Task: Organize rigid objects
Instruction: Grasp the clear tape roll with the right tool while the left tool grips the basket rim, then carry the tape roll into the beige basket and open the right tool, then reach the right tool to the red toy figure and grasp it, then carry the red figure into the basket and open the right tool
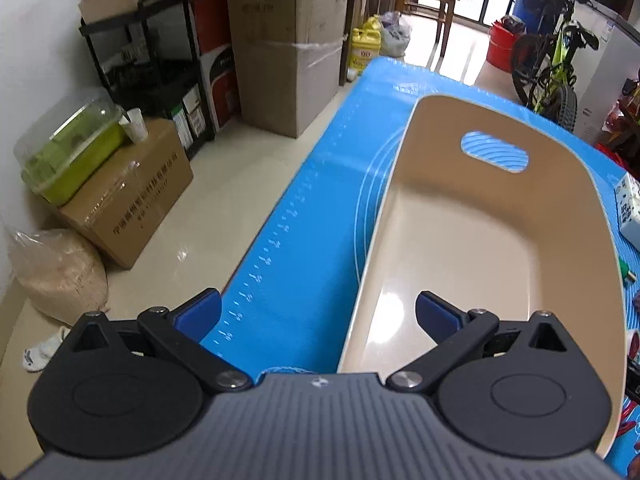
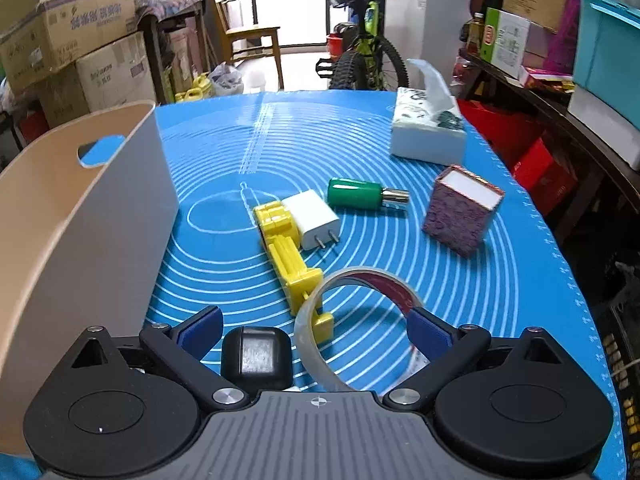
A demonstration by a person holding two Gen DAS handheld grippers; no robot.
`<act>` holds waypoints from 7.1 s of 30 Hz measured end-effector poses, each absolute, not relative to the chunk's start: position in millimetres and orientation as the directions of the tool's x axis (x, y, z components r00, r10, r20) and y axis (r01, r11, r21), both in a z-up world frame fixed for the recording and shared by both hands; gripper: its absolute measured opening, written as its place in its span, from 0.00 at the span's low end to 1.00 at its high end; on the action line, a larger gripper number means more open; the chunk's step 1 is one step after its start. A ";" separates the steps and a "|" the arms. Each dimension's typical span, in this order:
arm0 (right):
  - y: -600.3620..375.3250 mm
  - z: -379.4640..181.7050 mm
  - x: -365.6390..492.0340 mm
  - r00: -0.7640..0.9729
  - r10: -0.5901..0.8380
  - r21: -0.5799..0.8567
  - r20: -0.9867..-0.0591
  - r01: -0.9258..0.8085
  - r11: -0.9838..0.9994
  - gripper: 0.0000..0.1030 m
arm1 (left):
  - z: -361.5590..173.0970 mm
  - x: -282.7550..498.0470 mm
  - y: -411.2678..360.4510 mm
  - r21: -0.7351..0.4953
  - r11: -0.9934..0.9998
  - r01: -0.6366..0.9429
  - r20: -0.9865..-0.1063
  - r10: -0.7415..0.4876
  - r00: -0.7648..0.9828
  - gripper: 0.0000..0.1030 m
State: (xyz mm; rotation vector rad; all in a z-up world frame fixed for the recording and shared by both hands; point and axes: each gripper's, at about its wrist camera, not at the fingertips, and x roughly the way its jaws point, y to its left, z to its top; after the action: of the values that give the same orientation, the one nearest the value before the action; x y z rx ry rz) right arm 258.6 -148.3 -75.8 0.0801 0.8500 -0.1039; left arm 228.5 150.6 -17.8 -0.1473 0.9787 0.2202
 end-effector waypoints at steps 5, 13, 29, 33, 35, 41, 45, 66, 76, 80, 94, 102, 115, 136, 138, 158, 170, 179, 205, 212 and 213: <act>-147.7 -87.7 264.2 0.622 -0.054 0.019 -0.781 0.110 0.994 0.90 | -26.6 231.5 144.7 0.003 0.976 -0.217 -0.849 0.117 0.515 0.91; -144.4 -87.5 267.2 0.625 -0.011 0.054 -0.781 0.086 0.995 0.78 | -36.3 235.1 151.8 -0.008 0.977 -0.211 -0.882 0.092 0.462 0.62; -158.0 -85.8 269.4 0.637 -0.005 0.099 -0.771 0.128 0.987 0.29 | -37.6 232.9 140.4 -0.032 0.987 -0.158 -0.886 0.045 0.462 0.09; -158.6 -76.4 266.3 0.653 -0.024 0.094 -0.757 0.146 0.985 0.28 | -37.2 233.0 140.9 -0.028 0.987 -0.157 -0.886 0.048 0.461 0.09; -159.1 -67.3 263.0 0.673 -0.033 0.098 -0.739 0.156 0.983 0.25 | -37.2 232.8 140.4 -0.024 0.988 -0.155 -0.886 0.050 0.461 0.09; -155.6 -39.4 252.6 0.743 -0.020 0.132 -0.669 0.145 0.980 0.23 | -36.4 232.5 140.6 -0.019 0.988 -0.154 -0.886 0.054 0.460 0.09; -153.6 -27.4 250.4 0.767 0.001 0.165 -0.641 0.137 0.977 0.23 | -36.4 232.0 139.7 -0.016 0.988 -0.154 -0.886 0.057 0.460 0.09; -83.9 41.9 247.6 0.888 0.200 0.237 -0.414 -0.107 0.966 0.23 | -36.2 231.4 139.0 -0.004 0.989 -0.148 -0.887 0.065 0.457 0.09; -18.4 19.1 252.6 0.773 0.363 0.179 -0.520 -0.318 0.931 0.22 | -35.2 231.2 136.5 0.004 0.989 -0.145 -0.886 0.071 0.457 0.09; 6.1 4.2 247.4 0.721 0.393 0.138 -0.570 -0.388 0.911 0.22 | -35.5 231.3 136.7 0.004 0.990 -0.144 -0.887 0.070 0.457 0.09; 36.9 -38.2 254.4 0.545 0.310 0.081 -0.779 -0.403 0.912 0.39 | -36.1 231.7 138.1 0.004 0.990 -0.144 -0.889 0.070 0.452 0.09; 24.2 -20.1 235.1 0.604 0.312 0.081 -0.733 -0.378 0.922 0.64 | -36.2 232.2 138.0 0.002 0.990 -0.144 -0.890 0.067 0.451 0.09; -58.7 31.7 209.0 0.762 0.171 0.081 -0.625 -0.154 0.985 0.83 | -36.2 231.8 138.6 -0.008 0.989 -0.146 -0.891 0.059 0.450 0.09; -185.1 -80.3 198.7 0.420 -0.052 0.104 -0.906 0.339 0.935 0.89 | -36.0 232.0 138.7 -0.009 0.989 -0.148 -0.891 0.060 0.450 0.09; -180.4 -82.5 198.5 0.413 -0.052 0.100 -0.909 0.337 0.936 0.89 | -36.0 232.0 138.6 -0.008 0.989 -0.149 -0.891 0.060 0.450 0.09; -157.4 -95.2 208.5 0.460 -0.126 0.070 -0.879 0.386 0.920 0.71 | -35.5 232.1 139.0 -0.015 0.988 -0.151 -0.891 0.055 0.451 0.09; -155.3 -83.9 210.4 0.546 -0.096 0.092 -0.832 0.308 0.947 0.35 | -35.5 231.8 139.5 -0.016 0.988 -0.151 -0.890 0.055 0.452 0.09; -163.1 -67.2 207.7 0.609 -0.140 0.079 -0.781 0.318 0.945 0.35 | -34.7 231.4 139.9 -0.015 0.988 -0.152 -0.890 0.056 0.452 0.09; -109.5 24.0 227.9 0.865 -0.023 0.140 -0.502 0.108 0.984 0.35 | -34.4 231.3 141.3 -0.010 0.989 -0.151 -0.890 0.059 0.452 0.10; -63.5 27.6 239.4 0.859 0.144 0.150 -0.491 -0.079 0.985 0.34 | -34.1 230.6 142.8 -0.007 0.989 -0.147 -0.890 0.061 0.451 0.10; -57.1 26.9 240.2 0.855 0.163 0.142 -0.492 -0.106 0.984 0.33 | -34.2 230.7 142.7 -0.005 0.989 -0.147 -0.890 0.062 0.451 0.10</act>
State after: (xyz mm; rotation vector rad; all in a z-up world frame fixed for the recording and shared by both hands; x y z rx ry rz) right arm 240.2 -57.1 26.9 0.1115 0.5264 0.1413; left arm 230.7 142.7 -34.2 -0.0859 1.0959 0.1293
